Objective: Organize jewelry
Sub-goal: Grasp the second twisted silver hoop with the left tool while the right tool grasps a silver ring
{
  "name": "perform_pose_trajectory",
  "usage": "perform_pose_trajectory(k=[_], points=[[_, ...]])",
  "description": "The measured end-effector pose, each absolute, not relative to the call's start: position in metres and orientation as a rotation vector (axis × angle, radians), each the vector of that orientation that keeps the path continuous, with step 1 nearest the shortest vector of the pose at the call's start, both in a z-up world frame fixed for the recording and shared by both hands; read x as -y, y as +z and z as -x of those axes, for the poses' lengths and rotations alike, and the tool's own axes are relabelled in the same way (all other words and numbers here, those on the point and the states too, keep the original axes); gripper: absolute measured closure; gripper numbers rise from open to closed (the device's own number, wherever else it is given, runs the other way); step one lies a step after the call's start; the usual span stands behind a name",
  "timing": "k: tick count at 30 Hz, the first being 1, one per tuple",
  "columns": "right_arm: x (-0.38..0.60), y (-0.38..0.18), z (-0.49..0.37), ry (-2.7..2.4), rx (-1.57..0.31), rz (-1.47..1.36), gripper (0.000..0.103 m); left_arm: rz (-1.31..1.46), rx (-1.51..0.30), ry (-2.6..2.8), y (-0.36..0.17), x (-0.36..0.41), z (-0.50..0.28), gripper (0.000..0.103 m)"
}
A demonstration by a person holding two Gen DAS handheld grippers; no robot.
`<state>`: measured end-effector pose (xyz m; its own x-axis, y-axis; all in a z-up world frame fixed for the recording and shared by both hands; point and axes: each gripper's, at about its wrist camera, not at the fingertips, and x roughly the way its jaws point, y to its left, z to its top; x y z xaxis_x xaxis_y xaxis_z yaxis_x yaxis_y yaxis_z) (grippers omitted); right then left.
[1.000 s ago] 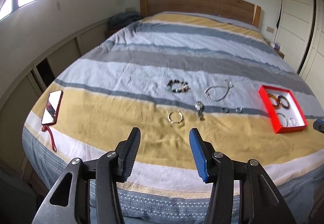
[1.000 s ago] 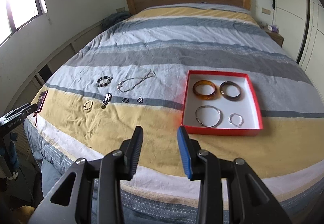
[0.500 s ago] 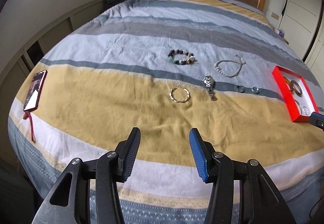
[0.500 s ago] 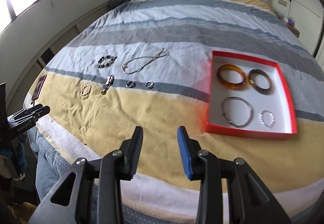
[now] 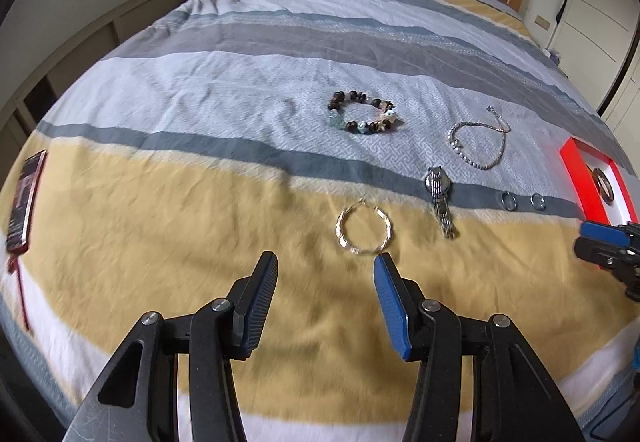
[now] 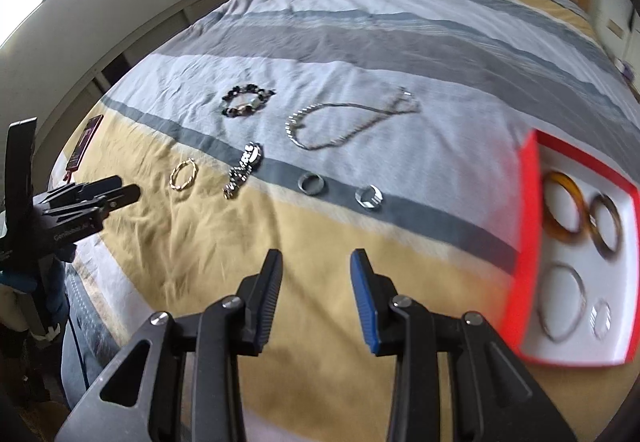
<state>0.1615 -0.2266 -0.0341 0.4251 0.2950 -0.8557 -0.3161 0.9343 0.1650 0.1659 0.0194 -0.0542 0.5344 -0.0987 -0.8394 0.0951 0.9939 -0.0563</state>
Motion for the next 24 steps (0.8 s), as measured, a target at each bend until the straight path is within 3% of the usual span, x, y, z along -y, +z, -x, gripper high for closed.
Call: perform_pose_trajectory(k=[17, 20, 22, 24], points=[[0.195, -0.081, -0.232, 0.410, -1.104, 0.048, 0.069, -0.014, -1.046, -0.140, -0.096, -0.006, -0.210, 0.060], [0.194, -0.086, -0.233, 0.412, -1.108, 0.055, 0.069, -0.026, -1.036, -0.149, -0.099, -0.004, -0.211, 0.071], [0.191, -0.088, -0.234, 0.413, -1.108, 0.070, 0.069, -0.031, -1.030, -0.155, -0.101, -0.002, -0.212, 0.086], [0.190, -0.089, -0.233, 0.415, -1.105, 0.084, 0.070, -0.035, -1.027, -0.160, -0.101, 0.002, -0.212, 0.093]])
